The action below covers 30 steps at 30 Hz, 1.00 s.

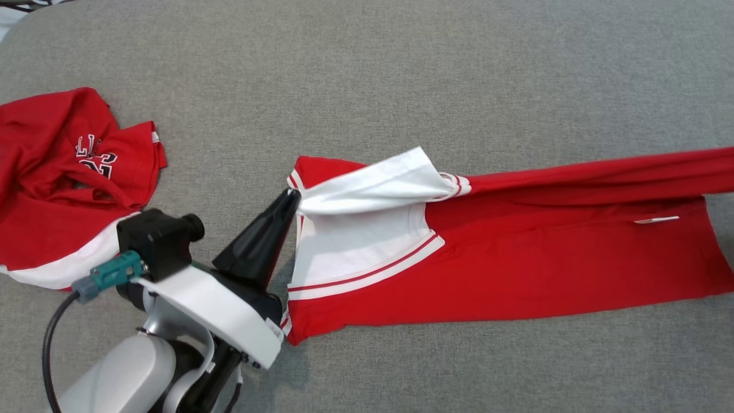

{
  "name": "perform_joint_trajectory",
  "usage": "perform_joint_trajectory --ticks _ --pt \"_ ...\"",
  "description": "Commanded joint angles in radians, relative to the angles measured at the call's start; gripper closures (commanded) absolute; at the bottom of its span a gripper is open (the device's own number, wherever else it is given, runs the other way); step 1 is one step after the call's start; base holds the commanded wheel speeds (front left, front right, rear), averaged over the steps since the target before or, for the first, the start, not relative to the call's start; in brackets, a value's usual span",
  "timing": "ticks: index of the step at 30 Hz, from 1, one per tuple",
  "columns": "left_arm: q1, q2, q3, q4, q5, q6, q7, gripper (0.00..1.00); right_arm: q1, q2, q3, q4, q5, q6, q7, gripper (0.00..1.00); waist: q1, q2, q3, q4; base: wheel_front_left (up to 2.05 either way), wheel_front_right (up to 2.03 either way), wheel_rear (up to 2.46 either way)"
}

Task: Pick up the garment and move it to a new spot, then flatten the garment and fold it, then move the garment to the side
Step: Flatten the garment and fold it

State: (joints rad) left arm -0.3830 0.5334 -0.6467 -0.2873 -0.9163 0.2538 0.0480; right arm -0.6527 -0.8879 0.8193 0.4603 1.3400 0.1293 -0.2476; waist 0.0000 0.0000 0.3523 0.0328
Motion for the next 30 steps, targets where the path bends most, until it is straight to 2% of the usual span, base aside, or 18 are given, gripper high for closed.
perform_joint_trajectory --ticks 1,9,20,26,28,29,30 --pt "0.008 0.037 0.040 -0.038 -0.006 0.014 -0.005 1.00 0.058 -0.047 0.003 0.009 0.013 0.001 -0.014 1.00 0.0000 0.0000 -0.002 0.007 0.00 0.00 0.00" --pt "0.077 0.013 -0.013 -0.036 -0.022 0.022 0.005 1.00 0.121 -0.040 0.010 0.018 0.036 0.001 -0.013 1.00 0.0000 0.0000 0.015 0.023 0.00 0.00 0.00" --pt "0.120 0.012 -0.022 0.003 -0.032 0.045 0.005 1.00 0.223 -0.035 -0.052 -0.024 0.014 0.001 -0.014 1.00 0.0000 0.0000 0.024 0.019 0.00 0.00 0.00" --pt "0.146 0.018 -0.032 0.012 -0.045 0.058 0.022 1.00 0.265 -0.003 -0.078 -0.028 -0.040 0.001 -0.014 0.93 0.0000 0.0000 0.023 0.012 0.00 0.00 0.00" --pt "0.147 0.022 -0.039 0.023 -0.036 0.066 0.027 1.00 0.272 0.003 -0.074 -0.018 -0.061 0.001 -0.014 0.84 0.0000 0.0000 0.024 0.012 0.00 0.00 0.00" --pt "0.149 0.024 -0.046 0.031 -0.033 0.069 0.036 1.00 0.274 0.009 -0.073 -0.015 -0.067 0.001 -0.014 0.73 0.0000 0.0000 0.023 0.012 0.00 0.00 0.00" --pt "0.149 0.023 -0.051 0.038 -0.032 0.071 0.040 1.00 0.275 0.015 -0.075 -0.012 -0.069 0.001 -0.014 0.73 0.0000 0.0000 0.023 0.012 0.00 0.00 0.00"
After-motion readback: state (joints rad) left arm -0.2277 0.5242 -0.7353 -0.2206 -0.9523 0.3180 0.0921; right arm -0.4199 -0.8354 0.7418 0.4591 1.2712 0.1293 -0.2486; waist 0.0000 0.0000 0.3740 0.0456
